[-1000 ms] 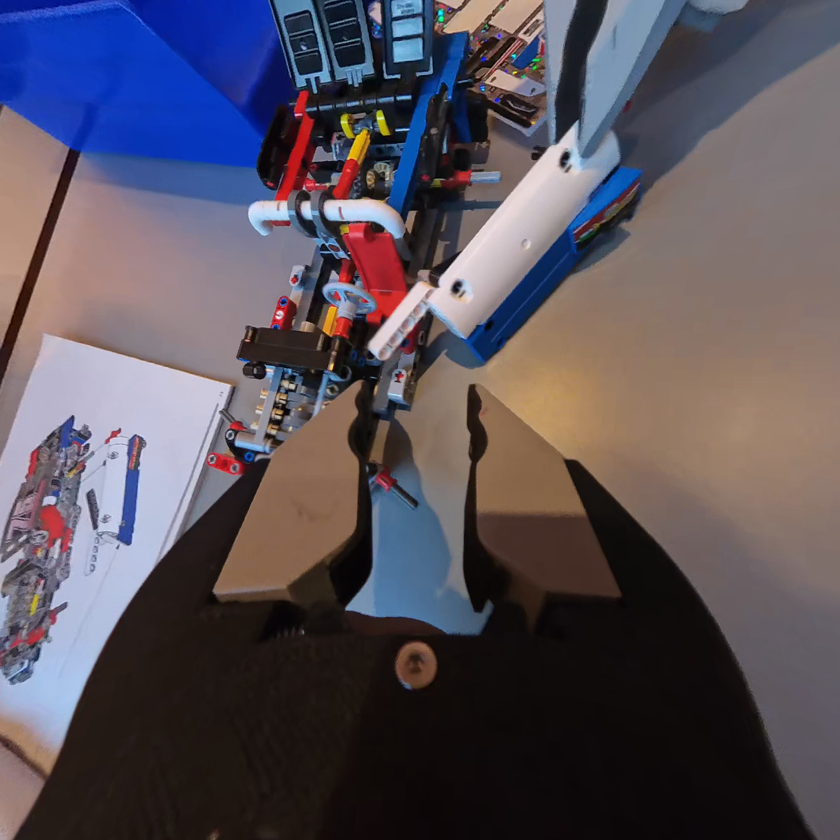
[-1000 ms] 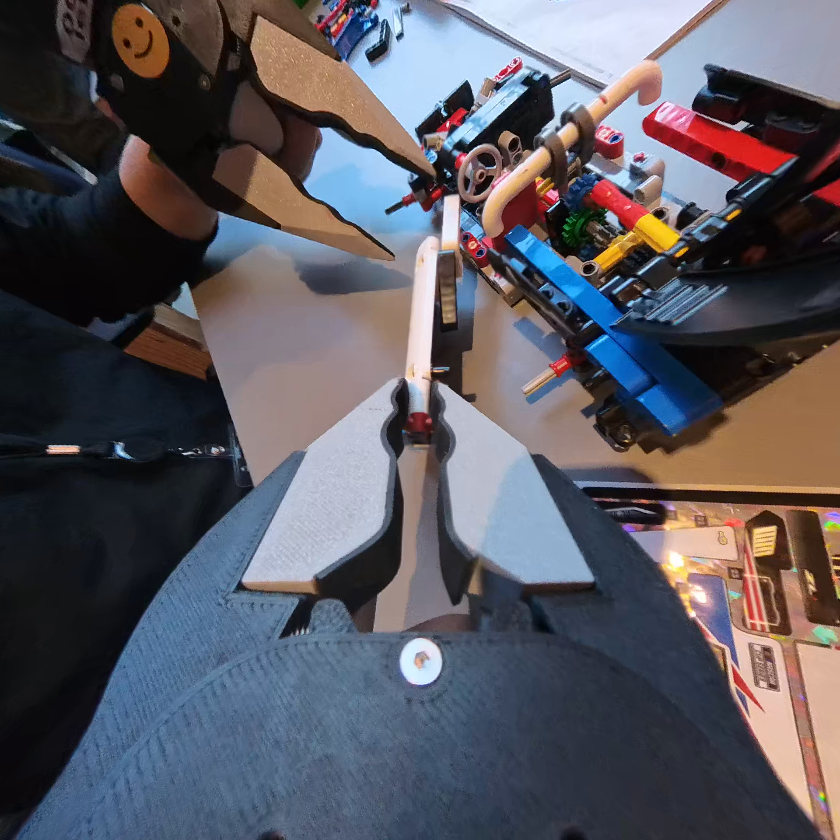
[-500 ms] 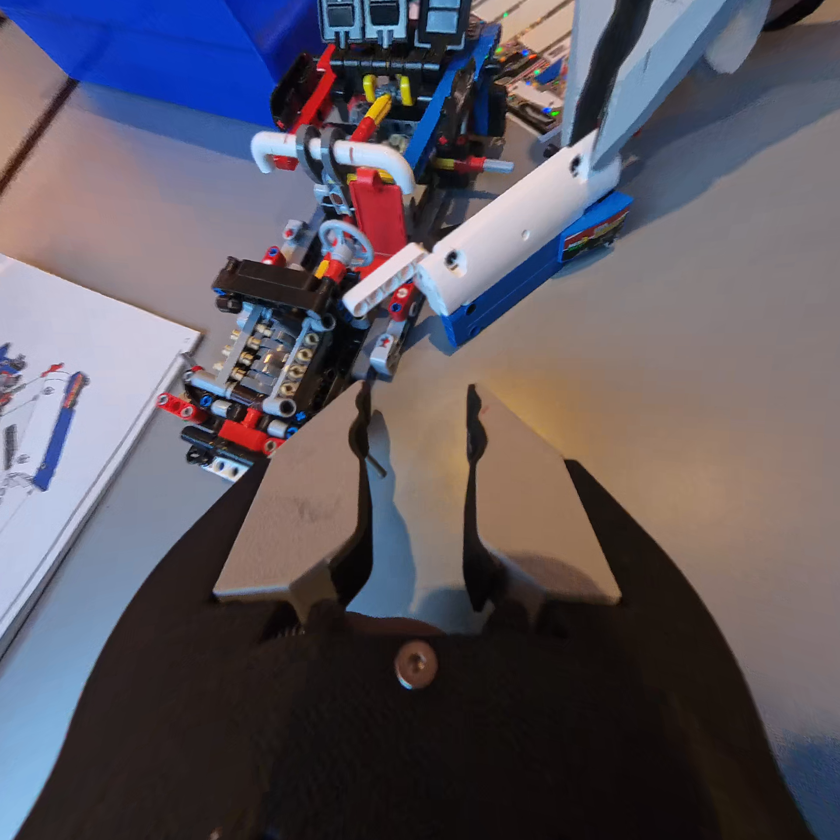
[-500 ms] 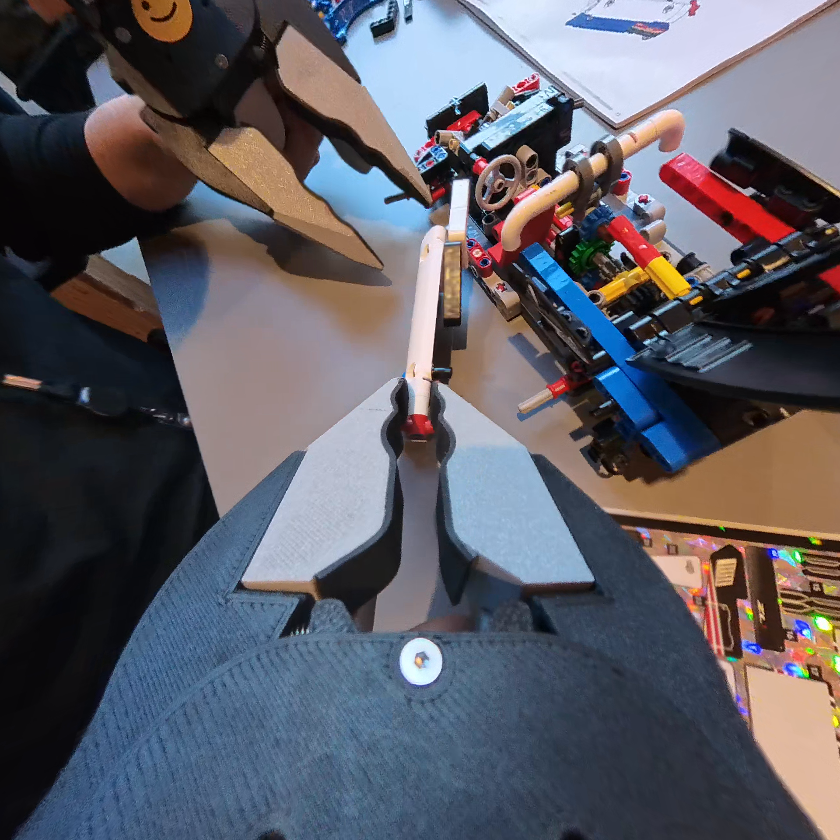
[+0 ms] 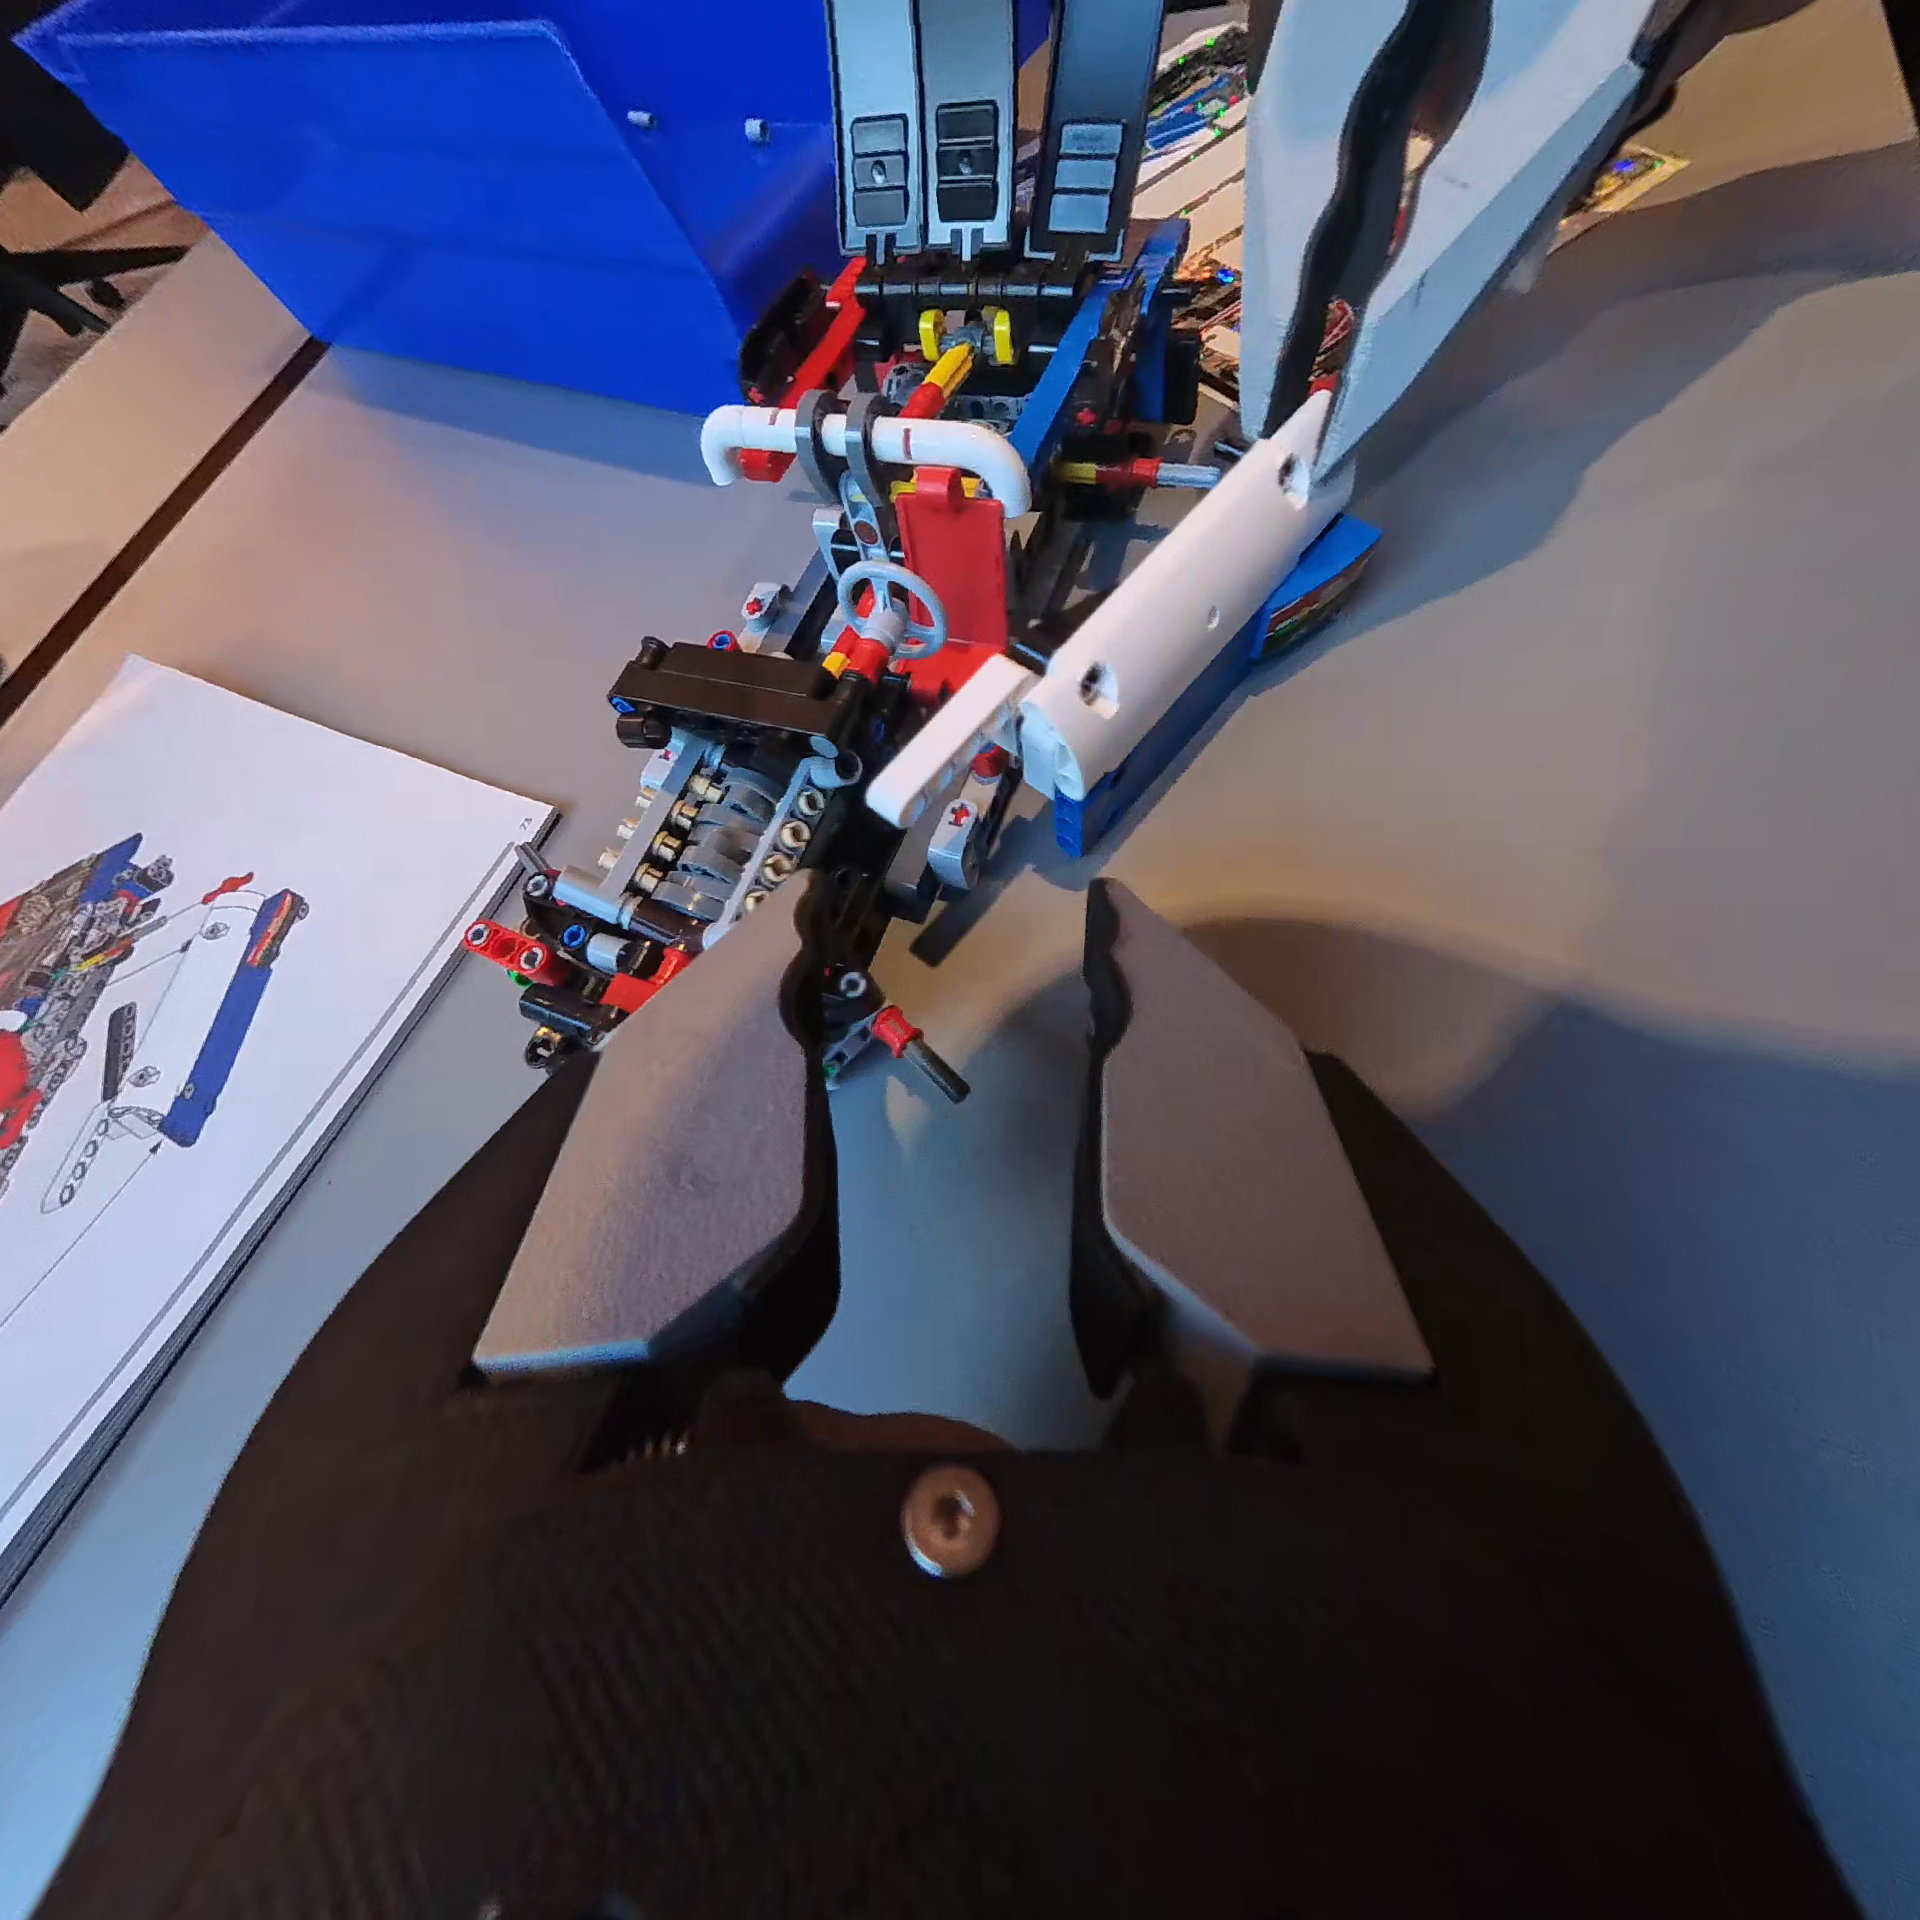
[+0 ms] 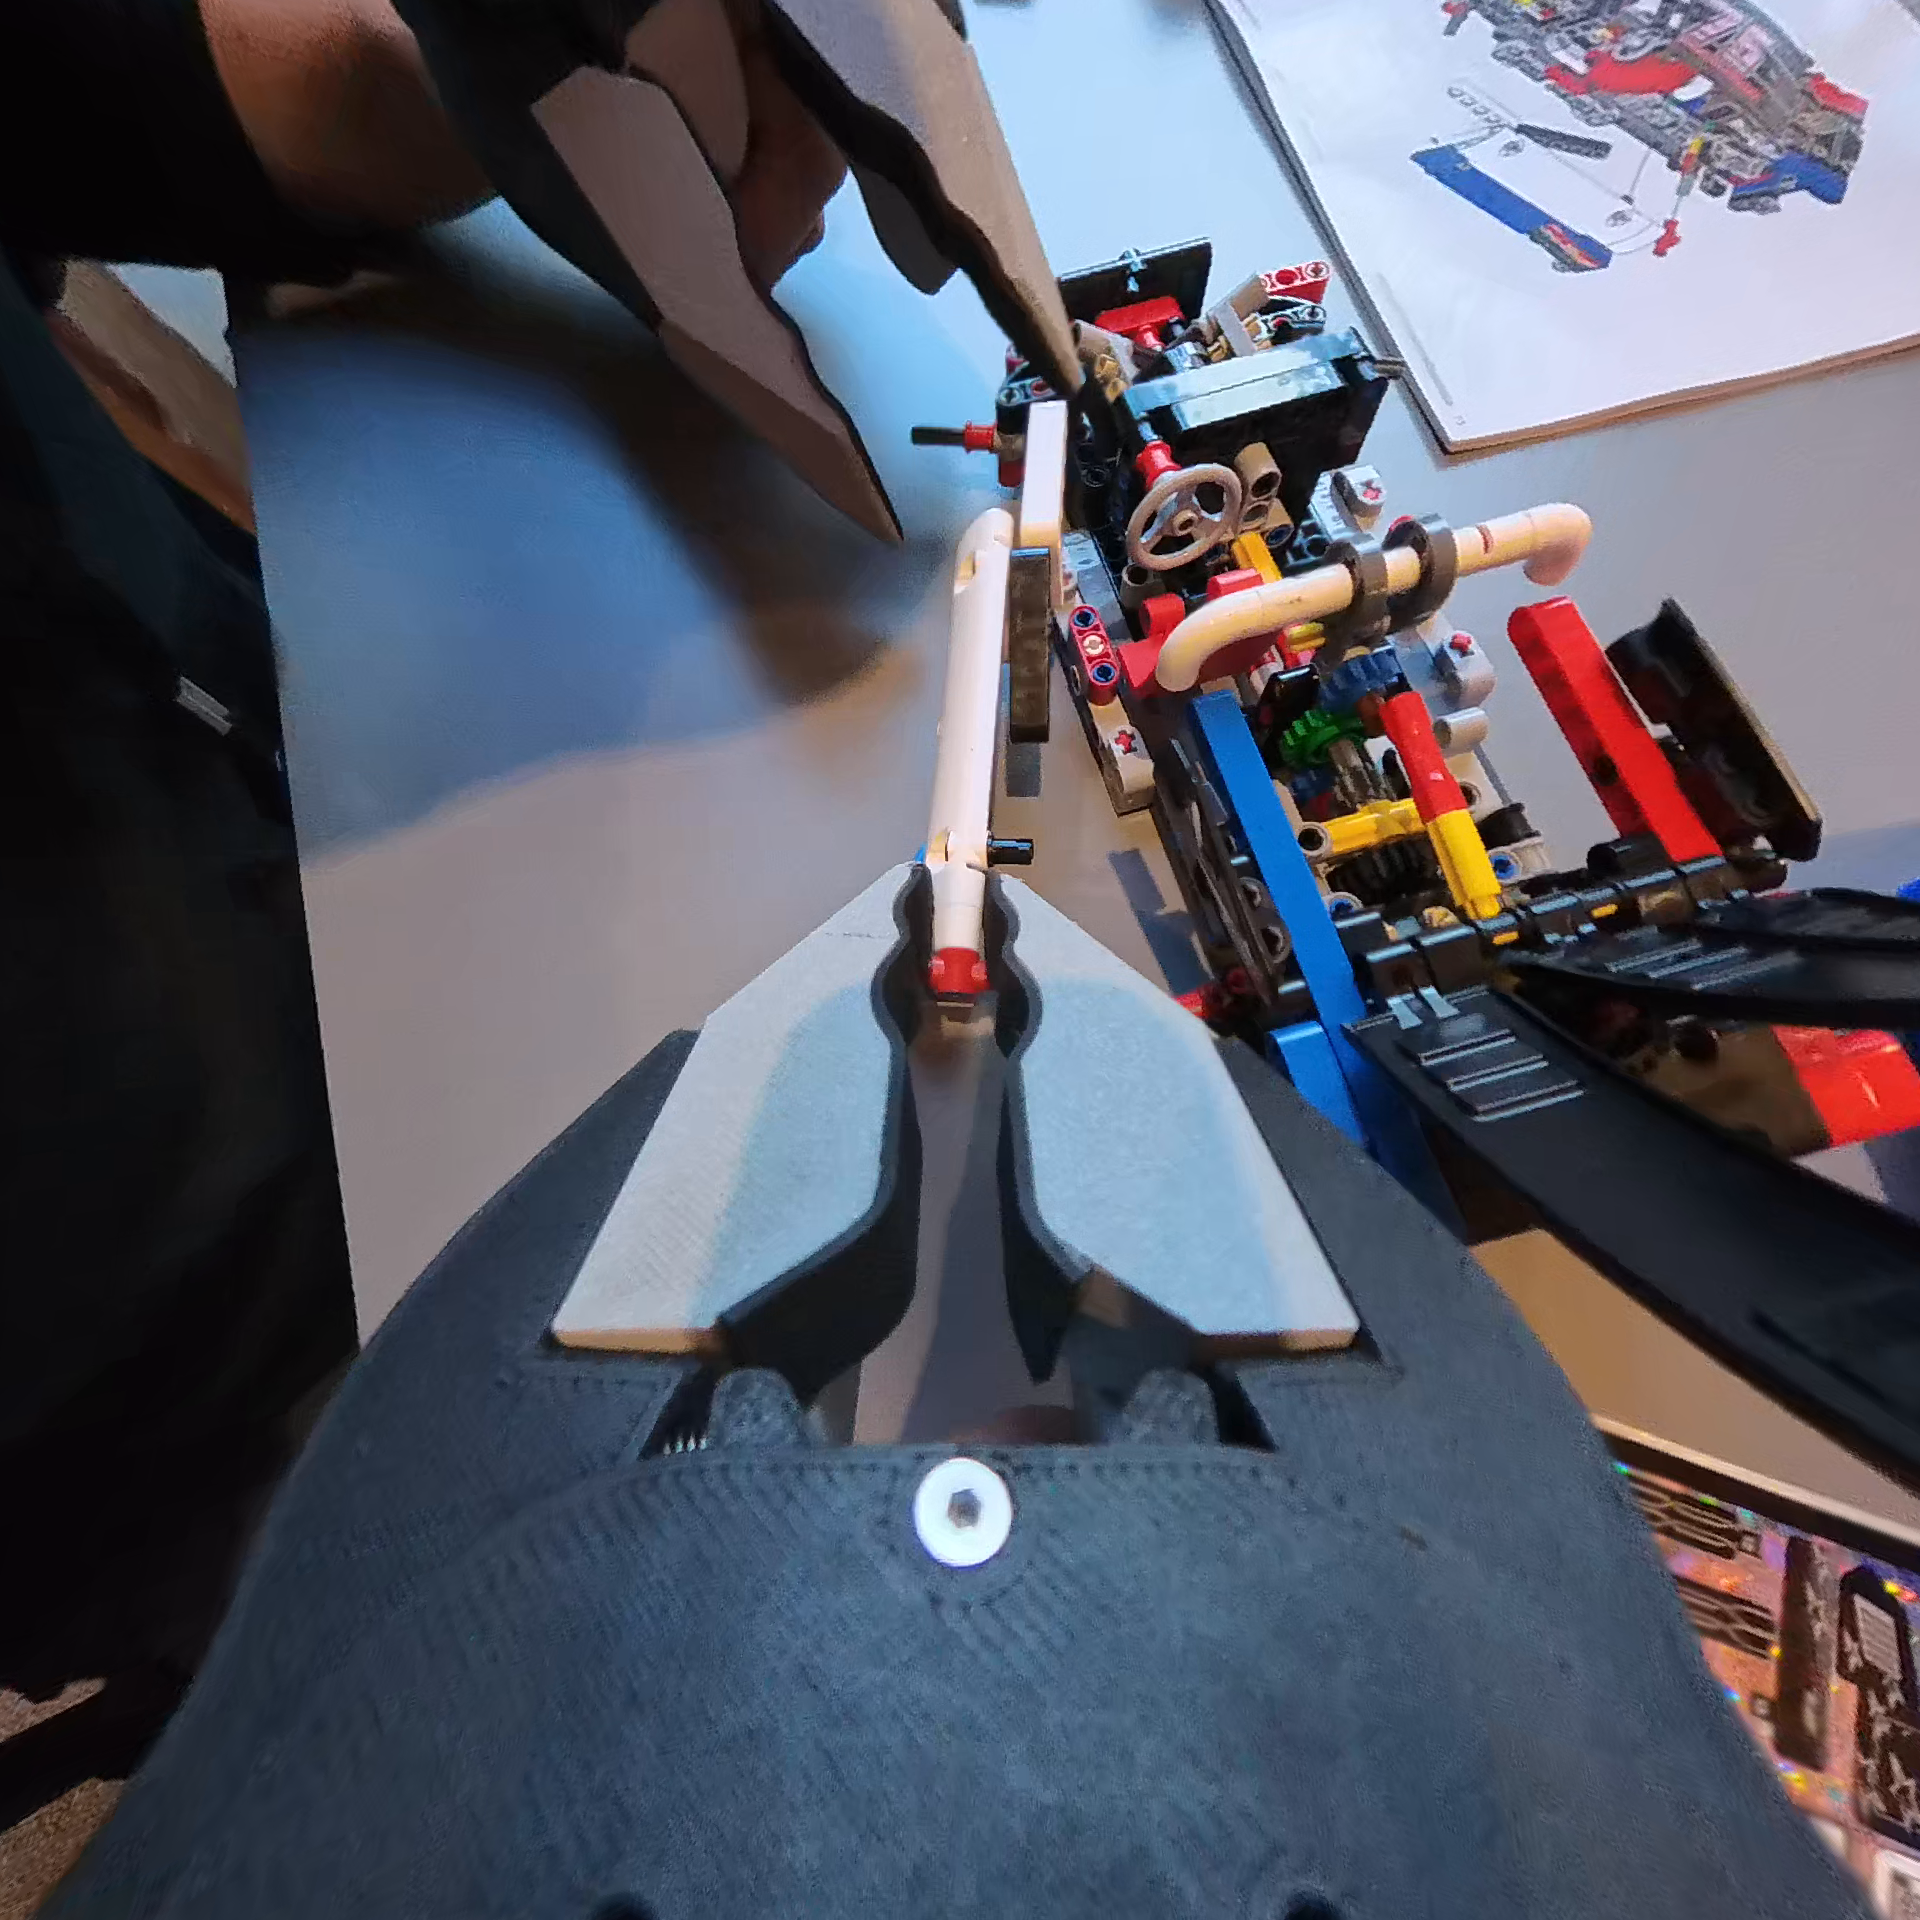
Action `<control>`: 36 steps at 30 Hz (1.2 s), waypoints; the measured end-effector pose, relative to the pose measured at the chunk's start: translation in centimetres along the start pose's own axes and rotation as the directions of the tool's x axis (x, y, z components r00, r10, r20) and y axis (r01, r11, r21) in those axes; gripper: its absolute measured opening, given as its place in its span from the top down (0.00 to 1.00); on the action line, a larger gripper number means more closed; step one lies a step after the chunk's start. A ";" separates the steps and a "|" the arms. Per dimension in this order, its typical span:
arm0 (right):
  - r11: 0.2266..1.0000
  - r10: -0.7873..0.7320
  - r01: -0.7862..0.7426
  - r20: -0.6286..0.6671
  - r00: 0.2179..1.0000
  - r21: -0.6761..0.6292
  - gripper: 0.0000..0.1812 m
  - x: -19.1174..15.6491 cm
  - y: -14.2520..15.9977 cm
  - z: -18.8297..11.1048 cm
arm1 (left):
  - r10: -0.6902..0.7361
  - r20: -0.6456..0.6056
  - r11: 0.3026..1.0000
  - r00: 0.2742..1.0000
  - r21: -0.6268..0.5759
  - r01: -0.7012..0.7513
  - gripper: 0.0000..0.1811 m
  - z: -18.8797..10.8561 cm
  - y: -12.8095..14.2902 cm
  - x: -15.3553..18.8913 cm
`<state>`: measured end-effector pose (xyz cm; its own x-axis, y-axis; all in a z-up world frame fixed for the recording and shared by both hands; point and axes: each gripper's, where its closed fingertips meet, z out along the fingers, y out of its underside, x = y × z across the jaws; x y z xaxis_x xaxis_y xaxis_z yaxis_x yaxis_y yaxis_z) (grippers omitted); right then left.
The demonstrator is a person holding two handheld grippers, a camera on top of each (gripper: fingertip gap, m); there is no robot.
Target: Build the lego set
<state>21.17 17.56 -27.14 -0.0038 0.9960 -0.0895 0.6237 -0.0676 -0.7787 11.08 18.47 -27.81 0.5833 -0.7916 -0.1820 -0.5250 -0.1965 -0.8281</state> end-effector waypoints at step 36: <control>0.985 -0.173 0.172 -0.077 0.982 -0.009 0.96 -0.1 -0.1 -0.1 | 0.061 -0.016 0.997 0.998 0.058 -0.060 0.77 0.3 -1.3 1.0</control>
<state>21.19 17.49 -26.99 -0.0511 0.9942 0.0945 0.6208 0.1058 -0.7768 12.52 18.15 -27.09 0.5405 -0.8111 -0.2235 -0.5221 -0.1150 -0.8451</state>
